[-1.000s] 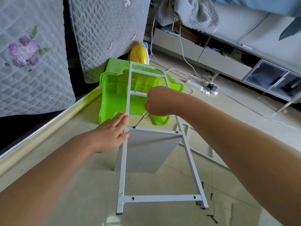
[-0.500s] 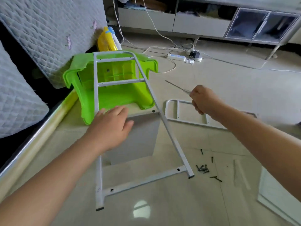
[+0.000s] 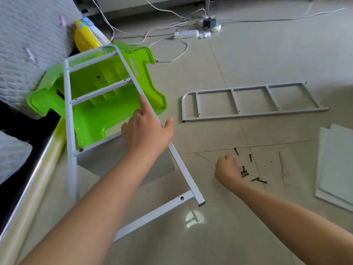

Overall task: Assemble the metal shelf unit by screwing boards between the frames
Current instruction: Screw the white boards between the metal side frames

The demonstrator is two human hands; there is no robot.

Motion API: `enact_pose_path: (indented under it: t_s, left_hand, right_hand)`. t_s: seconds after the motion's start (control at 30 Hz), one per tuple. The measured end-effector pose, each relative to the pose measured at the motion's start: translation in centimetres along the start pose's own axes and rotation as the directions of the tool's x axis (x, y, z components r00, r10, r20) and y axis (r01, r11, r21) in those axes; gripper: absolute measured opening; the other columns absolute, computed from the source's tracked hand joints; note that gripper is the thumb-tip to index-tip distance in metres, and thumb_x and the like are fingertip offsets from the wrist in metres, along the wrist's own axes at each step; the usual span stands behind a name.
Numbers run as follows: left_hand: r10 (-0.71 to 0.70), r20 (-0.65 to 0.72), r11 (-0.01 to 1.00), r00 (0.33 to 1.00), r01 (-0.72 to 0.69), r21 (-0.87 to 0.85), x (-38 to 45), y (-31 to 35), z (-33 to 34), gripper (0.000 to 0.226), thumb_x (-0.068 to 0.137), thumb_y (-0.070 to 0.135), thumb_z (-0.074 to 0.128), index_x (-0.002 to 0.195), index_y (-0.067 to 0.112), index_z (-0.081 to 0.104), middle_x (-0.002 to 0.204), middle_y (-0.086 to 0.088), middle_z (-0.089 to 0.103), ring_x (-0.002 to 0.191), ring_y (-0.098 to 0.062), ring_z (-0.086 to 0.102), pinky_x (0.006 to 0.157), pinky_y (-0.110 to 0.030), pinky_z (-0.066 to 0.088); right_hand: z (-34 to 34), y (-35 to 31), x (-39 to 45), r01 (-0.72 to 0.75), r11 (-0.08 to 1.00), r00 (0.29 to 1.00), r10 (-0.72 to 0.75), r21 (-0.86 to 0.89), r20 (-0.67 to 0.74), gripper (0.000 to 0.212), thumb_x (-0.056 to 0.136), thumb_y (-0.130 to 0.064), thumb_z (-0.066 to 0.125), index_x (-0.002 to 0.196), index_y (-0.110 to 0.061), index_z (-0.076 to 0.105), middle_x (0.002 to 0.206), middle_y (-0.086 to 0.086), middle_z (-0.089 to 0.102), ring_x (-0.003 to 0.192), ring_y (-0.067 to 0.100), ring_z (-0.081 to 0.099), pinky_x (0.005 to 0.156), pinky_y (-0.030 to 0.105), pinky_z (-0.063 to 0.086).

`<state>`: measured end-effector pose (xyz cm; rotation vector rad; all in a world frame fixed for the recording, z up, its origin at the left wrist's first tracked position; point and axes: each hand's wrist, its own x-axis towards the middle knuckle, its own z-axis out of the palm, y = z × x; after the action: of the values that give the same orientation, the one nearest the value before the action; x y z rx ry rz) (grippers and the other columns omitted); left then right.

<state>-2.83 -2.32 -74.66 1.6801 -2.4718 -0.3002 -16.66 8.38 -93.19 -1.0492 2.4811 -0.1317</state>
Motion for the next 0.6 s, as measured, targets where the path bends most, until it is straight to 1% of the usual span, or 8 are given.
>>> enact_pose_path:
  t_s: [0.1, 0.17, 0.23, 0.33, 0.43, 0.53, 0.6]
  left_hand:
    - [0.014, 0.019, 0.996, 1.0, -0.016, 0.088, 0.5, 0.1, 0.7, 0.068, 0.091, 0.035, 0.046, 0.145, 0.008, 0.014, 0.134, -0.018, 0.045, 0.124, -0.034, 0.042, 0.099, -0.044, 0.032]
    - [0.002, 0.018, 0.994, 1.0, -0.004, 0.113, 0.8, 0.1, 0.8, 0.06, 0.091, 0.026, 0.043, 0.143, 0.008, 0.021, 0.134, -0.016, 0.047, 0.123, -0.033, 0.043, 0.099, -0.041, 0.03]
    - [0.012, 0.013, 0.992, 1.0, -0.014, 0.126, 0.8, 0.1, 0.9, 0.057, 0.09, 0.021, 0.041, 0.143, 0.008, 0.024, 0.134, -0.016, 0.047, 0.122, -0.033, 0.042, 0.099, -0.04, 0.03]
    - [0.048, 0.024, 0.988, 0.999, -0.051, 0.144, 0.8, -0.1, 0.8, 0.054, 0.091, 0.019, 0.039, 0.144, 0.013, 0.027, 0.134, -0.016, 0.046, 0.122, -0.032, 0.041, 0.099, -0.04, 0.029]
    - [0.078, 0.047, 0.985, 0.996, -0.084, 0.151, 0.9, -0.2, 0.6, 0.045, 0.092, 0.019, 0.037, 0.137, 0.021, 0.041, 0.128, -0.014, 0.049, 0.12, -0.03, 0.041, 0.099, -0.039, 0.028]
    - [0.081, 0.055, 0.987, 0.995, -0.088, 0.136, 1.0, -0.2, 0.5, 0.037, 0.092, 0.021, 0.037, 0.127, 0.022, 0.05, 0.124, -0.012, 0.05, 0.118, -0.029, 0.042, 0.097, -0.038, 0.028]
    - [0.071, 0.063, 0.99, 0.995, -0.078, 0.12, 0.9, -0.2, 0.5, 0.031, 0.092, 0.021, 0.039, 0.119, 0.022, 0.054, 0.12, -0.01, 0.051, 0.115, -0.028, 0.043, 0.095, -0.037, 0.029]
  right_hand:
    - [1.8, 0.8, -0.4, 0.007, 0.999, 1.0, -0.007, -0.047, 0.008, 0.022, 0.092, -0.006, 0.037, 0.111, -0.004, 0.049, 0.118, 0.013, 0.049, 0.108, 0.028, 0.046, 0.086, 0.03, 0.037]
    - [2.5, 1.1, -0.5, 0.007, 0.998, 1.0, -0.005, -0.067, 0.029, 0.022, 0.092, -0.007, 0.036, 0.111, -0.004, 0.048, 0.119, 0.013, 0.05, 0.11, 0.028, 0.047, 0.086, 0.031, 0.038]
    - [3.0, 1.3, -0.5, -0.01, 0.998, 0.997, 0.015, -0.064, 0.073, 0.022, 0.092, -0.008, 0.038, 0.112, -0.005, 0.048, 0.12, 0.013, 0.051, 0.111, 0.028, 0.048, 0.086, 0.031, 0.04]
    - [3.5, 1.5, -0.5, -0.054, 0.998, 0.989, 0.059, -0.041, 0.139, 0.024, 0.092, -0.007, 0.038, 0.113, -0.005, 0.048, 0.121, 0.013, 0.051, 0.112, 0.027, 0.05, 0.087, 0.031, 0.042]
    - [3.8, 1.6, -0.6, -0.103, 0.995, 0.979, 0.104, -0.014, 0.177, 0.025, 0.092, -0.005, 0.035, 0.115, -0.005, 0.046, 0.121, 0.014, 0.052, 0.111, 0.028, 0.052, 0.086, 0.031, 0.043]
    - [3.7, 1.4, -0.3, -0.112, 0.993, 0.98, 0.115, -0.029, 0.161, 0.024, 0.094, -0.011, 0.036, 0.115, -0.006, 0.046, 0.122, 0.012, 0.052, 0.111, 0.027, 0.052, 0.085, 0.031, 0.043]
    - [3.4, 1.0, 0.1, -0.097, 0.995, 0.985, 0.101, -0.038, 0.138, 0.025, 0.094, -0.014, 0.036, 0.116, -0.006, 0.045, 0.123, 0.013, 0.051, 0.113, 0.027, 0.05, 0.086, 0.031, 0.042]
